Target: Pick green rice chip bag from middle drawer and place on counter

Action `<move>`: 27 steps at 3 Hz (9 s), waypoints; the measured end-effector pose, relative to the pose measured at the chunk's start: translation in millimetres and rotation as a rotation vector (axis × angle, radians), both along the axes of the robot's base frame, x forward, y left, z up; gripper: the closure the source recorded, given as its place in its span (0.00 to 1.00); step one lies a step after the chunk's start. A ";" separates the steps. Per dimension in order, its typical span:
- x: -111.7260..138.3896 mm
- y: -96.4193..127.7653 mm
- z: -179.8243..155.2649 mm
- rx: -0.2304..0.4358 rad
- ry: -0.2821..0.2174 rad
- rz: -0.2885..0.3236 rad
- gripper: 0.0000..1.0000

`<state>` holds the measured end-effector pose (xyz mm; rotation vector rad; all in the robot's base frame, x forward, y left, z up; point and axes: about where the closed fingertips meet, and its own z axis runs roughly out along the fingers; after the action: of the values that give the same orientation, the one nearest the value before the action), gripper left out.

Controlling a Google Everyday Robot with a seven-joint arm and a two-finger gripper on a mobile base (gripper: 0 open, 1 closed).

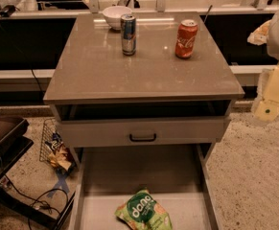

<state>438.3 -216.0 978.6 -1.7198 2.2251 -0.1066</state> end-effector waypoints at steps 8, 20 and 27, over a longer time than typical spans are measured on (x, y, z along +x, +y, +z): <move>-56.0 127.7 -316.7 0.316 0.027 -0.153 0.00; -60.7 192.1 -597.1 0.323 0.456 -0.409 0.16; -49.6 220.8 -477.4 0.354 0.424 -0.381 1.00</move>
Offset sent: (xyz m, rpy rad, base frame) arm 0.0090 0.0087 -0.0278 0.0458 0.0225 -0.0292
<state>388.7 4.8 501.2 -1.1988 2.6466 0.5806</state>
